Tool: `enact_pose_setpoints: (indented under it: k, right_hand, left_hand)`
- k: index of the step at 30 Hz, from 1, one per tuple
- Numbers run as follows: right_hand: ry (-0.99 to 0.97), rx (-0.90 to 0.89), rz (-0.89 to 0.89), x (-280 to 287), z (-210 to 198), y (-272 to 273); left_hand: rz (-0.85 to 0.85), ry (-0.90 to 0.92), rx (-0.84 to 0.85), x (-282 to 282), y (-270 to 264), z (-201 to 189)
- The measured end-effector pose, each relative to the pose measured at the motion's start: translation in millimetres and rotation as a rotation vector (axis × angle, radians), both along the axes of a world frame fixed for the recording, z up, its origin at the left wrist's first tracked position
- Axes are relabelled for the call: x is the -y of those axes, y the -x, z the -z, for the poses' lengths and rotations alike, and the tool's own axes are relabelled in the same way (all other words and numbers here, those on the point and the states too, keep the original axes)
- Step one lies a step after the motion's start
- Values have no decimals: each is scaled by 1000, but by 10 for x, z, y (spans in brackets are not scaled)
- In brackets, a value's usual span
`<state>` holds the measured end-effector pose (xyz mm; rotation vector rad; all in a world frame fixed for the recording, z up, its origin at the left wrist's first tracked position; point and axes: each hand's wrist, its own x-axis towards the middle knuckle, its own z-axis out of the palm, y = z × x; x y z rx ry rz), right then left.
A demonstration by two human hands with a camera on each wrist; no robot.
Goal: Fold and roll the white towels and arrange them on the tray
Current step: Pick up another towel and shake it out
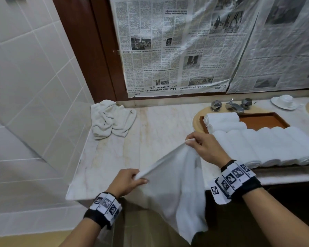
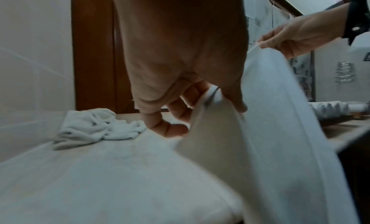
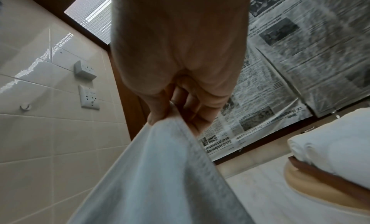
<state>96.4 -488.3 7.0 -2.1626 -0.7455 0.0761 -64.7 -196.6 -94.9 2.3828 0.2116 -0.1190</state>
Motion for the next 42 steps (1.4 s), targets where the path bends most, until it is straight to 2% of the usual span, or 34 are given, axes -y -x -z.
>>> enact_pose_setpoints:
  k: [4, 9, 12, 16, 20, 23, 27, 34, 42]
  right_hand:
    - [-7, 5, 24, 230, -86, -117]
    - [30, -3, 27, 442, -129, -269]
    - [119, -43, 5, 516, -153, -341]
    - [253, -49, -2, 523, -166, -447]
    - [199, -45, 53, 480, -227, -590]
    - [160, -20, 87, 403, -296, -692]
    - [132, -27, 141, 260, -326, -839]
    - [123, -108, 180, 9, -143, -1122]
    - [141, -224, 234, -313, 218, -1608]
  left_hand:
    - [-36, 97, 6, -334, 125, -164]
    - [-58, 191, 104, -399, 75, -589]
    - [-125, 153, 180, -402, -61, -778]
    - [-126, -36, 279, -499, -297, -991]
    - [-185, -157, 355, -570, -518, -1275]
    - [-234, -166, 393, -605, -650, -1383]
    - [-304, -119, 367, -667, -789, -1316]
    - [-416, -26, 324, -734, -986, -1059]
    - [-420, 86, 224, -1047, -1538, -724]
